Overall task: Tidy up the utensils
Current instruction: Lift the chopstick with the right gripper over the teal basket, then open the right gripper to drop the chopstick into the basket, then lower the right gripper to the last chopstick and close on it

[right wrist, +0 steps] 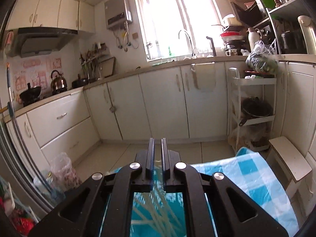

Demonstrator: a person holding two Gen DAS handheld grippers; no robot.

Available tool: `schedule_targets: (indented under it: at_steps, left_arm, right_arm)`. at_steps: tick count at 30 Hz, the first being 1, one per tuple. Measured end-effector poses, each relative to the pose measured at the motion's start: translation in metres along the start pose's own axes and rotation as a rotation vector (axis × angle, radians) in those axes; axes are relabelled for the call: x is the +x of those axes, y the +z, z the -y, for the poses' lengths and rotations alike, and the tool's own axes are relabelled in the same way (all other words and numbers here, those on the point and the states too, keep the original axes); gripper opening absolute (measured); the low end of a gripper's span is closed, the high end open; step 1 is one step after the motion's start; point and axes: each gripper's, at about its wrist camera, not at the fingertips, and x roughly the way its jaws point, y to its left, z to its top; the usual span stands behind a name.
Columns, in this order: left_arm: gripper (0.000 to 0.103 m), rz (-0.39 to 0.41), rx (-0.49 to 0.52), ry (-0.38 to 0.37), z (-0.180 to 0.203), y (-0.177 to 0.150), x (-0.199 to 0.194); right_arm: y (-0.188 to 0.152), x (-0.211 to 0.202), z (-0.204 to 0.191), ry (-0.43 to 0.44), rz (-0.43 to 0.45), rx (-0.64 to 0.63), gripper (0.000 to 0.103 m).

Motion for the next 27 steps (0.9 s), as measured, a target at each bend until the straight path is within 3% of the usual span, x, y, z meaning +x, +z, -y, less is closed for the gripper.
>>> schedule_targets:
  at_steps: [5,7,17,23,27]
  left_arm:
    - [0.095,0.000,0.001,0.000,0.000,0.000,0.001]
    - [0.095,0.000,0.001,0.000,0.001,0.000,0.001]
    - [0.095,0.008,-0.018,0.000,-0.003,0.000,0.000]
    - [0.095,0.009,-0.020,0.000,-0.005,0.000,-0.001]
    - [0.095,0.011,-0.028,-0.001,-0.006,0.000,-0.001]
  right_arm:
    - [-0.006,-0.037,-0.002,0.012,0.012,-0.004,0.033]
    - [-0.014,-0.052,0.002,0.013,0.000,0.006,0.036]
    - [-0.117,-0.074,0.024,-0.011,-0.358,0.071,0.037]
    - [-0.146,-0.069,0.020,0.000,-0.474,0.056,0.037]
    - [-0.153,-0.066,0.008,0.022,-0.504,0.025,0.037]
